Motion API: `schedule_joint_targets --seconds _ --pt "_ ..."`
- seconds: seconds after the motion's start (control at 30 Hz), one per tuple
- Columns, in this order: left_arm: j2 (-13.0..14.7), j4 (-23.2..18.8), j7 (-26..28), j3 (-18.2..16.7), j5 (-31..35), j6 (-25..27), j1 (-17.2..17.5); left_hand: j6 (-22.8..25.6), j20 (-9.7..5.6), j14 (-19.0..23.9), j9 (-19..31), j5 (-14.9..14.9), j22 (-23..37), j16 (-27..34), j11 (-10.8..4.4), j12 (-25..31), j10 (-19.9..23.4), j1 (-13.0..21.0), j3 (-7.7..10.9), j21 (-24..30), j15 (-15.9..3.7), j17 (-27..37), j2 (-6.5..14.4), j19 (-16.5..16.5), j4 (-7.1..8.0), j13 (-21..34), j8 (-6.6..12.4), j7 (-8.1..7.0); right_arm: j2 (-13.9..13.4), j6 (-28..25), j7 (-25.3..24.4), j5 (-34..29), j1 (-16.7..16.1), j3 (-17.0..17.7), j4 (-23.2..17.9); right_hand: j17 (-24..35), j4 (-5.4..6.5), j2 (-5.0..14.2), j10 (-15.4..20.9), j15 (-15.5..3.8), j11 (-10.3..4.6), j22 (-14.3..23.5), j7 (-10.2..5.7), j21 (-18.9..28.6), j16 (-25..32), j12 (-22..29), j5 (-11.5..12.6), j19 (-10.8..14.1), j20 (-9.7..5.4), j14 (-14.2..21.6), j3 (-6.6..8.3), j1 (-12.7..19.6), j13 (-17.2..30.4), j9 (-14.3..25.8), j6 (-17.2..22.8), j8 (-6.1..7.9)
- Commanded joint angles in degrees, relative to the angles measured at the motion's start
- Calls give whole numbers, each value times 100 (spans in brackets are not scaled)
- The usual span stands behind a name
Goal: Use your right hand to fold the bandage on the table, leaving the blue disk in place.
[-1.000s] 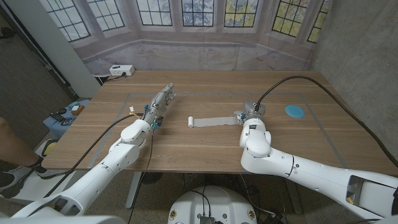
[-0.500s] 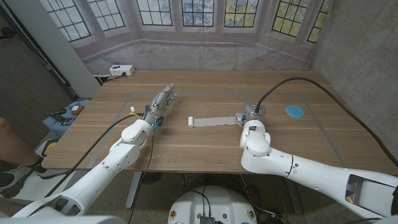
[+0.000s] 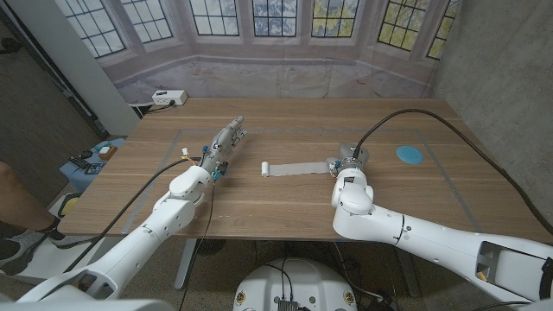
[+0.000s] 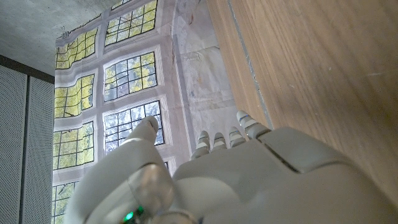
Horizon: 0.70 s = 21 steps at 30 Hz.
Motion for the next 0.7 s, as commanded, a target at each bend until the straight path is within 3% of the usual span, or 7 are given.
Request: schedule_joint_targets --seconds 0.03,0.7 --pt "-16 -19 3 4 5 -65 32 48 4 -24 29 20 5 -13 25 6 7 46 20 -11 49 12 32 1 -36 17 29 5 11 7 -459 371 14 -33 81 15 -4 12 14 -325 -39 27 -17 20 58 52 40 71 18 60 -22 76 16 15 66 -25" --pt "49 -110 3 -22 -21 -31 95 78 4 -27 30 20 5 -13 42 9 22 42 21 -10 53 12 30 0 -58 17 24 2 -38 77 -1109 1139 175 -178 216 33 -3 22 124 -384 -88 28 -52 18 84 121 47 107 -10 153 -47 180 61 18 174 -41"
